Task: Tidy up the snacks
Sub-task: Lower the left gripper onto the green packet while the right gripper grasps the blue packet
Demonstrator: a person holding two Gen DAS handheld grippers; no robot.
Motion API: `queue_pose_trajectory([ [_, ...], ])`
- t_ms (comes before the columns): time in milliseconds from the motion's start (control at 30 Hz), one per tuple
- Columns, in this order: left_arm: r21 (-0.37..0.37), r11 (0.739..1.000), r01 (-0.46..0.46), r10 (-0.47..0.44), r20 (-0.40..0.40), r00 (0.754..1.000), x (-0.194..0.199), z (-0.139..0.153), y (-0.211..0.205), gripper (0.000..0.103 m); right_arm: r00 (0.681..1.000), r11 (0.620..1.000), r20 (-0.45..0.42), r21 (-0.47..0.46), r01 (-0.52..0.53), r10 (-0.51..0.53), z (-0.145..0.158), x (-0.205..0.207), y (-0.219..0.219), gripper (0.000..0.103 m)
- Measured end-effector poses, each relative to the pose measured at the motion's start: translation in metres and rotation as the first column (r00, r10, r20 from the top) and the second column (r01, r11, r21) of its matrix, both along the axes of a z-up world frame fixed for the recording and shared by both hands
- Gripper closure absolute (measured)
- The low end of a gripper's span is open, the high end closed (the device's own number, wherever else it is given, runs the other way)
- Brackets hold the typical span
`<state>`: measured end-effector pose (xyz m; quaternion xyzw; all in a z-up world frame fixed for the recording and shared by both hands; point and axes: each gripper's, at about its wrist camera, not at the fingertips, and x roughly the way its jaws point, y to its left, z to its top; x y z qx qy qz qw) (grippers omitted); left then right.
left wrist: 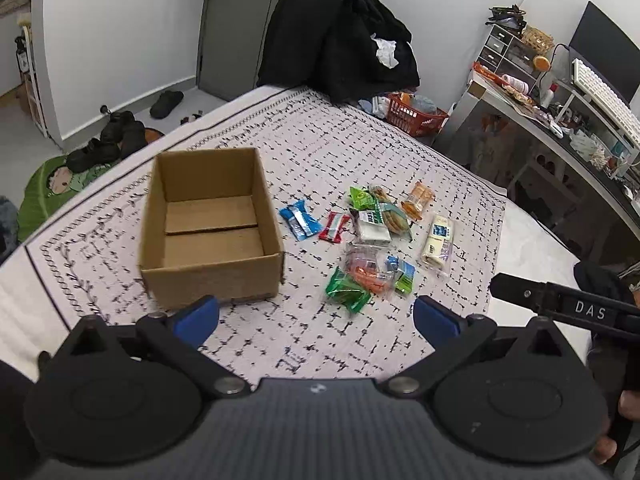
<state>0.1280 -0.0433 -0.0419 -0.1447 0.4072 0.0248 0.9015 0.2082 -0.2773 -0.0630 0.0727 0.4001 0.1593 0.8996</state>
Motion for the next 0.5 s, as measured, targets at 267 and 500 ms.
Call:
queue_pose_trajectory([
  [267,-0.033,0.999,-0.019,0.018,-0.016,1.000,0.031,-0.024,-0.009,0.000,0.999,0.999,-0.039,0.030,0.031,-0.030,-0.023,0.031,-0.007,0.007],
  [500,0.015,1.000,-0.008,0.008,-0.016,1.000,0.057,-0.044,-0.025,0.000,0.993,0.997,-0.109,0.064,0.042,-0.034,-0.046,0.058,-0.009,0.014],
])
